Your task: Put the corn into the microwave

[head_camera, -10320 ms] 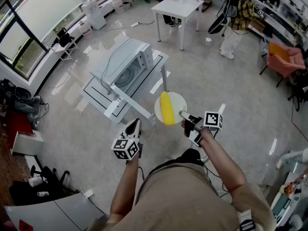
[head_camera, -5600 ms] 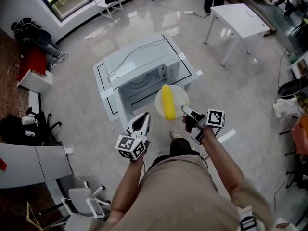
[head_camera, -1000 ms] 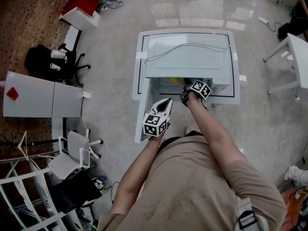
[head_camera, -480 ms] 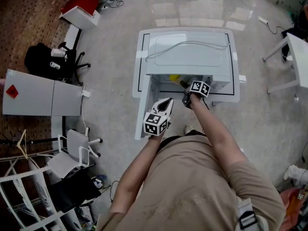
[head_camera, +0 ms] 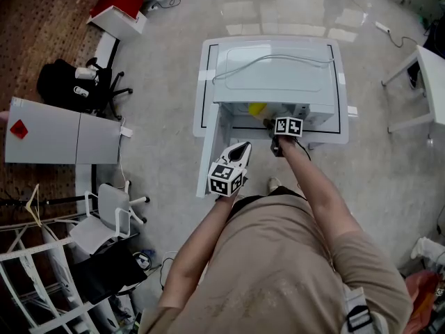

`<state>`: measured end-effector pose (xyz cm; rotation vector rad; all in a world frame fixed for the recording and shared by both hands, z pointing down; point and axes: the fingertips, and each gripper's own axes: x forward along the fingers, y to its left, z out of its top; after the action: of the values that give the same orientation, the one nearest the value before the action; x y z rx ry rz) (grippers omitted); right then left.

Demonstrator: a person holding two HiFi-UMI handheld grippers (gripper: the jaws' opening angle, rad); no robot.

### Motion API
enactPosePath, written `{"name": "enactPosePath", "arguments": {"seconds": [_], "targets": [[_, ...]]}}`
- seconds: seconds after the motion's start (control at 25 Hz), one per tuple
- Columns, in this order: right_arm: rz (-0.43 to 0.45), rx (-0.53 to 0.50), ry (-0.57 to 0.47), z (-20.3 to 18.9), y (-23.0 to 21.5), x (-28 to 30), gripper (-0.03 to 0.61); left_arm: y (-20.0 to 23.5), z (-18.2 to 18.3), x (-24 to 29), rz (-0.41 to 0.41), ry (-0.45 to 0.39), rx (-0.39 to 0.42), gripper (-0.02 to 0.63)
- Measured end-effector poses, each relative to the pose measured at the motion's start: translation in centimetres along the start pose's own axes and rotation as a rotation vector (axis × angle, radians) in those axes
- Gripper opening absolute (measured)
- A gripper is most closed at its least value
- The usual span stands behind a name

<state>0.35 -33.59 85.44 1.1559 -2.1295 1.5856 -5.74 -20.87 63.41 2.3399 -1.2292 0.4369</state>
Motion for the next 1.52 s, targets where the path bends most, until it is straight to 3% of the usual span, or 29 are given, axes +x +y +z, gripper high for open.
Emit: {"name": "enactPosePath", "arguments": {"seconds": [0.16, 0.28, 0.52, 1.16, 1.52], "targets": [[-0.162, -0.149, -0.036, -0.2, -1.2, -1.2, 0.158, -0.1, -0.1, -0.1, 0.001, 0.002, -0.002, 0.003], [-0.223, -0.224, -0.030, -0.1, -0.9, -1.7, 0.158, -0.5, -0.3, -0.1, -0.001, 0.007, 0.000, 0.003], [-0.251, -0.212, -0.018, 0.1, -1.1, -0.2, 0.143, -0.6, -1.3, -0.4, 0.001, 0.035, -0.008, 0.003], [-0.262, -0.120, -0.072, 3.1, -1.8, 0.1, 0.103, 0.5, -1.7, -0.8, 0.016, 0.055, -0.010, 0.003], [-0.108, -0.074, -0.199, 4.5, 1.1, -5.4, 0.103, 1.4, 2.1, -2.1, 0.007, -0.049, -0.052, 0.003]]}}
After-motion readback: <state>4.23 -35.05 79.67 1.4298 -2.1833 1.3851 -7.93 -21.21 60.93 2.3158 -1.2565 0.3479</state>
